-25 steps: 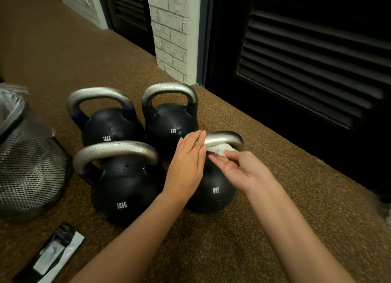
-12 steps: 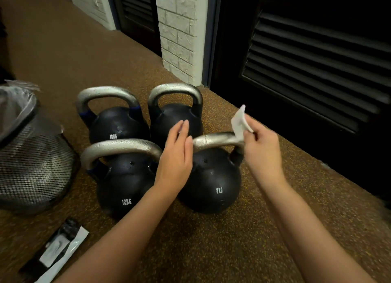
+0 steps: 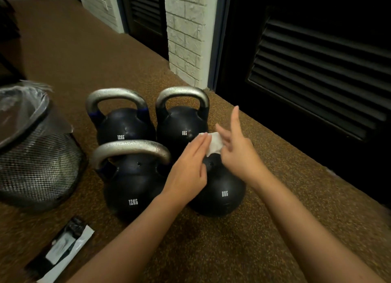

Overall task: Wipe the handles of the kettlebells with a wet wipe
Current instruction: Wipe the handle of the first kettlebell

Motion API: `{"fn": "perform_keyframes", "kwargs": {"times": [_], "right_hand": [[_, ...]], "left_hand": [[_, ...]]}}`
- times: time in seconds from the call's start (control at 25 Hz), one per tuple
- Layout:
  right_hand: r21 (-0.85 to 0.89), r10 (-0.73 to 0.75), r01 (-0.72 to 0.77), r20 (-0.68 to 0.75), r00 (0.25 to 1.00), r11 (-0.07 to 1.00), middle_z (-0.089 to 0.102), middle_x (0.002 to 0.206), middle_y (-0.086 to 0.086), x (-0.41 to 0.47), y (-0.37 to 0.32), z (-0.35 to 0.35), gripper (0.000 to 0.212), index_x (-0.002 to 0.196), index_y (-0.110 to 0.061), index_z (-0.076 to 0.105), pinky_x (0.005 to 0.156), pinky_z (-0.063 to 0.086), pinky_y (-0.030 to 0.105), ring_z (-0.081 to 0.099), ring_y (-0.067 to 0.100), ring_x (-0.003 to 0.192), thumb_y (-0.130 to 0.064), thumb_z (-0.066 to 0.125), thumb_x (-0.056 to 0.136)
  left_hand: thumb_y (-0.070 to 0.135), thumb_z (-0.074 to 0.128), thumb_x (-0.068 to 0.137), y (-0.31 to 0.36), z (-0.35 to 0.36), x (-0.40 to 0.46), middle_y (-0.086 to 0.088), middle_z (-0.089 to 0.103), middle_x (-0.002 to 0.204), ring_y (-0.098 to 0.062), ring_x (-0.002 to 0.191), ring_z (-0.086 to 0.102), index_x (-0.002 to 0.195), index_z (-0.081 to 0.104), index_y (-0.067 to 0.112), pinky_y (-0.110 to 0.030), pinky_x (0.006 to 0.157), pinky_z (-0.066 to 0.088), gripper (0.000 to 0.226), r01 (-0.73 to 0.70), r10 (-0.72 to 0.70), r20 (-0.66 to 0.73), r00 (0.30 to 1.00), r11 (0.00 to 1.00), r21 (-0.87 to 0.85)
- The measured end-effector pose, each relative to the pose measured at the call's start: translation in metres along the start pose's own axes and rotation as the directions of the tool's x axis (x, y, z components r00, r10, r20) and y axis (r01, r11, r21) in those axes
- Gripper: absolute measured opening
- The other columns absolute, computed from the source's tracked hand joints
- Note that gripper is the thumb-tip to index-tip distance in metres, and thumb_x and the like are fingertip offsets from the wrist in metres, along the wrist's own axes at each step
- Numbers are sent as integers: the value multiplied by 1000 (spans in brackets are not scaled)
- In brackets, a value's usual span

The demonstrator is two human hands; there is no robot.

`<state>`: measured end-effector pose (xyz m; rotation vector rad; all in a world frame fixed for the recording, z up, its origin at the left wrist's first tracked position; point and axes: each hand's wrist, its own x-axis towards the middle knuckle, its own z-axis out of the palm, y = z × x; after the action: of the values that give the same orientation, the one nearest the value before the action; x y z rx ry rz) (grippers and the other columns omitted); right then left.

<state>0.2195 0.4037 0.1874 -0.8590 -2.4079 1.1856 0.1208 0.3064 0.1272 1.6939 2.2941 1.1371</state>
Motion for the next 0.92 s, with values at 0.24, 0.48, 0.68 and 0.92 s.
{"fn": "perform_keyframes", "kwargs": {"times": [0.24,0.48,0.68,0.92], "right_hand": [[-222,76,-102,-123,990,970,39,147,7,9,31,-32,67,146,-30,27,95,40,29,53,22,116,1,40,88],[-337,-80,83,21,997,938,26,151,-14,4,53,-25,61,144,-24,32,107,3,8,15,-3,139,-2,46,89],[-269,-154,148,1,988,952,33,146,-15,9,64,-28,49,140,-22,39,98,2,-9,20,-5,135,-22,53,93],[-262,-167,158,-12,986,952,30,136,-25,9,67,-26,48,138,-25,40,102,4,-5,20,-5,136,-31,51,92]], "left_hand": [[36,62,79,4,12,7,-12,51,128,-24,124,46,134,45,15,-42,108,31,61,-147,170,-7,985,868,475],[23,83,58,-1,19,32,-10,65,107,-25,104,63,100,65,8,-35,88,51,48,-267,318,-7,948,805,530],[20,77,69,-4,18,40,-2,68,88,-15,72,67,89,64,12,-23,51,52,26,-249,325,-109,939,866,434],[18,67,78,-15,23,33,-8,69,108,-19,101,66,109,65,7,-24,81,53,34,-243,331,-215,919,904,352]]}}
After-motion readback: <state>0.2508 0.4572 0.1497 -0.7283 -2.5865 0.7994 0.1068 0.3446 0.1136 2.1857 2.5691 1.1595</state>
